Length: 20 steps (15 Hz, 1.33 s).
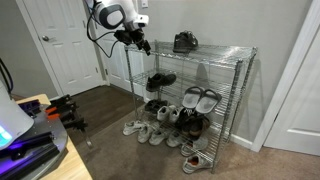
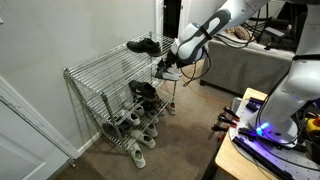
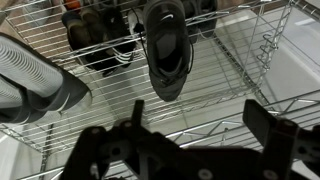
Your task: Move the black shoe from the second rack to the top rack
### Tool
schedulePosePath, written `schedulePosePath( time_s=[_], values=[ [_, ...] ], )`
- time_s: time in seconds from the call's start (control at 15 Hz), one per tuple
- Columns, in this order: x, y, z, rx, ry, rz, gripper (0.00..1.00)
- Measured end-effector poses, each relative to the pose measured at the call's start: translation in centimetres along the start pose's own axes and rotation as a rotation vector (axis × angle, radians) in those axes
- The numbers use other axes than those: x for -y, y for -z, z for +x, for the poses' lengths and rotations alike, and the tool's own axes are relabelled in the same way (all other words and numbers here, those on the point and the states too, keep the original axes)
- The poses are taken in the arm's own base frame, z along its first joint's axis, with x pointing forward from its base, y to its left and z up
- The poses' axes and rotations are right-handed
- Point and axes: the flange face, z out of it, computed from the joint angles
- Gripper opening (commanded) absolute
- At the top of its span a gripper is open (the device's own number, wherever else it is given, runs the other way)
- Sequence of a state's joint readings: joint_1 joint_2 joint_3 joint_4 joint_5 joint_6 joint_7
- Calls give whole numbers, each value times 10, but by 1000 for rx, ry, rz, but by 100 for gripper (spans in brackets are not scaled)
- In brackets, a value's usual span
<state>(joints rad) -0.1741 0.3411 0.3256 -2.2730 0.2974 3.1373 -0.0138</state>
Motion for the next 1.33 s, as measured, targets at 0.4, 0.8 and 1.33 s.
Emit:
schedulePosePath(
  time_s=[0.4,0.8,1.33],
  values=[
    [-14,-10,5,-2,-38,56,100],
    [-11,-11,6,-3,-37,64,100],
    [0,-81,-43,55,3,76,100]
  ],
)
